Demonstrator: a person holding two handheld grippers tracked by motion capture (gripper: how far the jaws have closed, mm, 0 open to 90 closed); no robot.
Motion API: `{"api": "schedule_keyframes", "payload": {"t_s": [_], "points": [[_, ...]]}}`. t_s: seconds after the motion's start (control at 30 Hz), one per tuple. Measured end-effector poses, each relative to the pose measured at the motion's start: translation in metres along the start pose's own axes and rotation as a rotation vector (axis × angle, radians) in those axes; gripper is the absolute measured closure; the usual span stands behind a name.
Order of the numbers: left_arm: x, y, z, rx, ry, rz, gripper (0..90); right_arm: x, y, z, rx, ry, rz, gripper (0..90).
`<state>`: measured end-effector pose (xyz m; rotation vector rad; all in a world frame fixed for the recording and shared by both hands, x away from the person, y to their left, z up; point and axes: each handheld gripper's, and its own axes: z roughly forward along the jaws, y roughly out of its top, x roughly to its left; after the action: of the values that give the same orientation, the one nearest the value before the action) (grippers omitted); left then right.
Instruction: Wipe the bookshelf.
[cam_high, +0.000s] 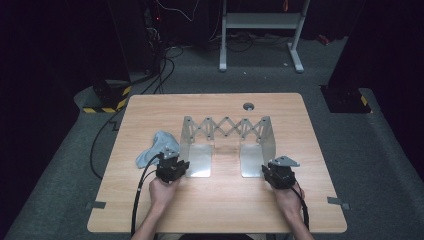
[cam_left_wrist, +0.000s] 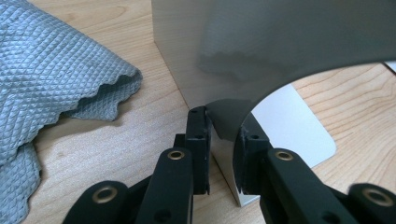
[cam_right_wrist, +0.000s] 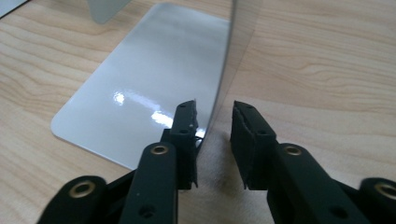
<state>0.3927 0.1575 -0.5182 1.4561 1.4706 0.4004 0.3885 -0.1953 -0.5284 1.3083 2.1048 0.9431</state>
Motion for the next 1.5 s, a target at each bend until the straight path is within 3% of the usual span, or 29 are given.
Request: {"api": "schedule_keyframes", "payload": {"t_s": [0.13, 0.2, 0.23, 0.27, 0.3, 0.47, 0.8, 1.0, 1.13, 1.3, 1.4, 1.5], "points": [[0.001, 0.0, -0.001, 0.007, -0.005, 0.013, 76.8, -0.001, 0.002, 0.003, 0.013, -0.021, -0.002, 57.7], [0.001, 0.0, -0.002, 0.008, -0.025, 0.013, 75.2, -0.002, 0.002, 0.003, 0.016, -0.023, 0.01, 56.1], [0.001, 0.0, -0.003, 0.007, -0.049, 0.014, 65.0, -0.003, 0.002, 0.004, 0.019, -0.018, 0.023, 53.7], [0.001, 0.001, -0.005, 0.003, -0.061, 0.025, 65.0, -0.003, 0.002, 0.004, 0.019, -0.018, 0.023, 53.7], [0.001, 0.001, -0.006, 0.004, -0.062, 0.04, 56.4, -0.003, 0.002, 0.004, 0.019, -0.018, 0.02, 53.7], [0.002, 0.002, -0.016, 0.009, -0.054, 0.077, 46.5, -0.004, 0.002, 0.004, 0.021, -0.008, 0.02, 53.6], [0.013, 0.018, -0.051, -0.034, -0.084, 0.068, 41.9, -0.003, 0.002, 0.004, 0.02, -0.022, 0.019, 50.0], [0.031, 0.03, -0.065, -0.068, -0.027, 0.057, 38.1, -0.003, 0.002, 0.004, 0.021, -0.025, 0.02, 48.7], [0.043, 0.039, -0.069, -0.101, 0.025, 0.094, 39.5, -0.003, 0.002, 0.004, 0.022, -0.021, 0.019, 48.5], [0.056, 0.053, -0.062, -0.104, 0.071, 0.056, 41.4, -0.003, 0.002, 0.004, 0.022, -0.02, 0.02, 48.1], [0.06, 0.06, -0.053, -0.087, 0.11, 0.042, 39.1, -0.003, 0.002, 0.004, 0.022, -0.018, 0.021, 47.9], [0.064, 0.066, -0.04, -0.079, 0.119, 0.026, 37.8, -0.003, 0.002, 0.004, 0.023, -0.017, 0.023, 47.8]]}}
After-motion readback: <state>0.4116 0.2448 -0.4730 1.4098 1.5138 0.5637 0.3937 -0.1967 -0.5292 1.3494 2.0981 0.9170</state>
